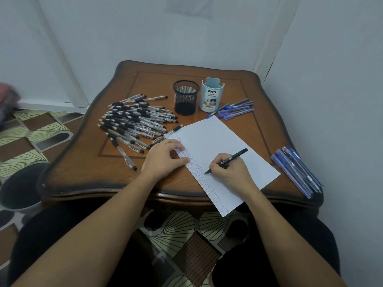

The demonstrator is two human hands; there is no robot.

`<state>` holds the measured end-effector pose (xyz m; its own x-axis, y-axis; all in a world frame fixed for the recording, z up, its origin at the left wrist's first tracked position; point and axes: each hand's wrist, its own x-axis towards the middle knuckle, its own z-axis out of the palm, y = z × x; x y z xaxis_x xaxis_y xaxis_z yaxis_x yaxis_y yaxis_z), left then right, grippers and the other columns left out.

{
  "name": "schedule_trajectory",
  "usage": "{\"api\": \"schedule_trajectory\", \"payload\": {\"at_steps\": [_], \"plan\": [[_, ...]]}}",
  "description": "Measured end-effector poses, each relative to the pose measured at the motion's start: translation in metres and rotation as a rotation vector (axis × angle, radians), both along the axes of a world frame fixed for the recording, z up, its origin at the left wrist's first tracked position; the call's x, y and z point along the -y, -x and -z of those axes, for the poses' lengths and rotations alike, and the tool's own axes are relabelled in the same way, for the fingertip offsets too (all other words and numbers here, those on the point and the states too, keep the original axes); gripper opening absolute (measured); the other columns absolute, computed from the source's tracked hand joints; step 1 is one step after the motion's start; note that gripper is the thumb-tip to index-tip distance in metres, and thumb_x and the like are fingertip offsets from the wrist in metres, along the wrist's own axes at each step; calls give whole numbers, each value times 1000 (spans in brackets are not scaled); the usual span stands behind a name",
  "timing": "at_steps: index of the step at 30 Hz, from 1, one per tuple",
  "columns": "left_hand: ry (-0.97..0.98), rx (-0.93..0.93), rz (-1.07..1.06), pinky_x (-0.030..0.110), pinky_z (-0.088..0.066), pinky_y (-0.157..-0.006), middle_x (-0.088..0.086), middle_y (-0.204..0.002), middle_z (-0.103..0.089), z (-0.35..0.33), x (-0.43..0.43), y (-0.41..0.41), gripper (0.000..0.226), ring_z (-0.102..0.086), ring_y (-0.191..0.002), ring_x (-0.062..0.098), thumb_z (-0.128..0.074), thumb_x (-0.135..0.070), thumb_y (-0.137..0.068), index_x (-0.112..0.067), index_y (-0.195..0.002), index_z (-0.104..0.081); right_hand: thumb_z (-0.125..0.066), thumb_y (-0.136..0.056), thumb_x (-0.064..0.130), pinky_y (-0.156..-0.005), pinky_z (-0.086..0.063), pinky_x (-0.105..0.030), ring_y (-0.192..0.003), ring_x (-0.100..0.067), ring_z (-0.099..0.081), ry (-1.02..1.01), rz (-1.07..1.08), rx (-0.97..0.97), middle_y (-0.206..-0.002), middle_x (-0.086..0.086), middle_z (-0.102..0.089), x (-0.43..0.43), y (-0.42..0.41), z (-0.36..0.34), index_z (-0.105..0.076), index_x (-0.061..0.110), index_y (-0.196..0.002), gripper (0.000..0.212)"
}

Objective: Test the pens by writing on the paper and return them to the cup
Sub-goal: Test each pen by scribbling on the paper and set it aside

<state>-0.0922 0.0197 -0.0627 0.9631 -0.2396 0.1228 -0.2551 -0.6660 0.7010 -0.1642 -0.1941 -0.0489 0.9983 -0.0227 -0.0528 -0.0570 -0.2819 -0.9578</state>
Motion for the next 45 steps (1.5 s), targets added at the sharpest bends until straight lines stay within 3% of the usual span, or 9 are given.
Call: {"api": "schedule_trajectory", "payload": {"at_steps": [4,12,14,17,21,30,37,42,45], "plan": [[5,-6,0,43,-40,-105,-15,-125,-59,0,0,-1,38,-50,-117,4,-76,-47,-76,-29,-109,-72,-60,-86,3,-57,-30,-31,-62,-19,-44,1,-2,0,-62,-8,-58,-1,0,1,-66,3,-71,16],[3,-10,0,44,-40,-105,-15,-126,-58,1,0,-1,38,-50,-118,4,-76,-49,-76,-31,-109,-71,-60,-87,2,-61,-32,-34,-66,-21,-46,2,21,37,-73,-29,-58,1,0,2,-66,2,-72,16],[3,-12,-2,45,-40,-105,-15,-126,-58,1,0,-1,38,-50,-118,5,-76,-49,-76,-30,-109,-71,-60,-87,2,-60,-32,-33,-66,-21,-46,-4,20,35,-70,-25,-59,0,0,2,-66,2,-72,16],[1,-17,-1,46,-40,-105,-15,-127,-58,0,-1,-1,38,-49,-118,5,-76,-49,-76,-31,-109,-71,-59,-86,0,-55,-29,-30,-62,-19,-42,1,5,15,-58,-5,-59,-1,1,1,-65,0,-72,16],[0,-20,-3,45,-40,-105,-15,-126,-58,0,0,-1,38,-49,-118,5,-76,-49,-76,-31,-109,-71,-59,-86,1,-56,-31,-29,-62,-19,-44,-9,16,31,-64,-21,-57,-1,2,0,-66,1,-71,16],[5,-19,0,47,-39,-105,-15,-127,-58,1,-1,-1,38,-49,-119,5,-76,-50,-76,-31,-109,-71,-59,-86,1,-52,-30,-24,-60,-16,-43,26,18,25,-58,-1,-58,-1,3,-1,-65,1,-71,17],[3,-22,-1,47,-39,-105,-15,-126,-58,0,-1,-1,38,-49,-118,4,-76,-49,-76,-31,-109,-71,-59,-87,3,-58,-33,-30,-63,-16,-46,42,28,21,-67,-21,-57,0,1,0,-64,4,-70,17],[-7,-34,2,44,-40,-105,-15,-127,-58,0,-1,-1,39,-48,-118,4,-75,-49,-77,-31,-110,-71,-59,-91,7,-59,-37,-29,-64,-14,-49,50,48,37,-68,-13,-59,0,-1,2,-65,4,-75,17],[-20,-20,14,43,-40,-105,-14,-128,-58,0,-1,0,39,-49,-119,4,-74,-49,-78,-30,-112,-70,-55,-100,21,-66,-48,-22,-66,-6,-57,-76,132,3,-69,3,-61,2,-6,1,-63,6,-86,22]]}}
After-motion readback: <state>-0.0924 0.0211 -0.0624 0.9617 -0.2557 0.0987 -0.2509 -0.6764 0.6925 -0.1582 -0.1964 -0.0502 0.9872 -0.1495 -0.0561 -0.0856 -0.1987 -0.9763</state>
